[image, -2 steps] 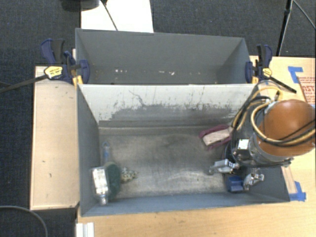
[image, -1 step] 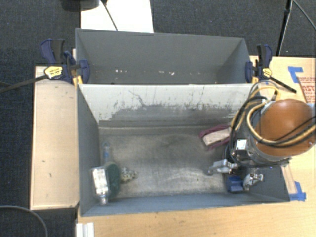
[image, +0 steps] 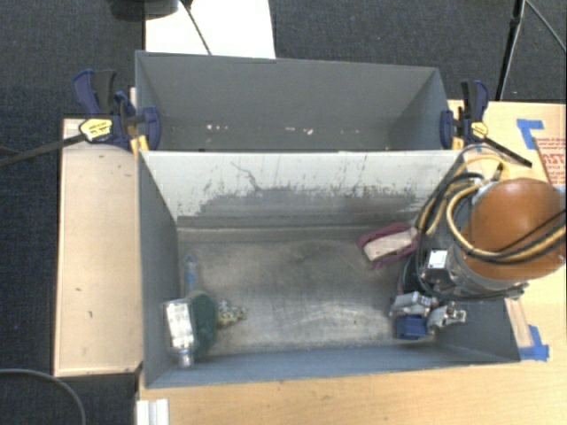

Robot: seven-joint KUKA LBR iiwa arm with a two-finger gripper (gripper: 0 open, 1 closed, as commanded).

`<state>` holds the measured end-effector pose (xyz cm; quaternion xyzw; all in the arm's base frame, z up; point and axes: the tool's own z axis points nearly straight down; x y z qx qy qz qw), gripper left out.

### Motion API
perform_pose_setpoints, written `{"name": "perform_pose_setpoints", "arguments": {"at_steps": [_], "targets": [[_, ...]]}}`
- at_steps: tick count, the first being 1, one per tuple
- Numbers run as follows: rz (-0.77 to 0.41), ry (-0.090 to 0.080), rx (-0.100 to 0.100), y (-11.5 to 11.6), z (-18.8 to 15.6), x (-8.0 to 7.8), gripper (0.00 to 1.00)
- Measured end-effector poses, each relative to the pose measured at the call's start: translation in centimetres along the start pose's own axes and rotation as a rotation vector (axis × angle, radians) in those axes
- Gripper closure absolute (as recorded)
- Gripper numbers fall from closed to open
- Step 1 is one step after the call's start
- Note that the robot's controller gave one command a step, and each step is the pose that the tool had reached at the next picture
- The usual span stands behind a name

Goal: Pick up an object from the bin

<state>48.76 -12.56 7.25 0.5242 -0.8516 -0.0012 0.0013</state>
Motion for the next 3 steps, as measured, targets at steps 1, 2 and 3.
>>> {"name": "perform_pose_setpoints", "arguments": {"at_steps": [1, 2, 3], "targets": [[0.006, -0.003, 0.004, 0.0, -1.1, -0.1, 1.00], [0.014, -0.004, 0.006, 0.0, -2.4, -0.2, 1.00], [0.024, -0.005, 0.006, 0.0, -3.8, -0.3, 1.00]]}}
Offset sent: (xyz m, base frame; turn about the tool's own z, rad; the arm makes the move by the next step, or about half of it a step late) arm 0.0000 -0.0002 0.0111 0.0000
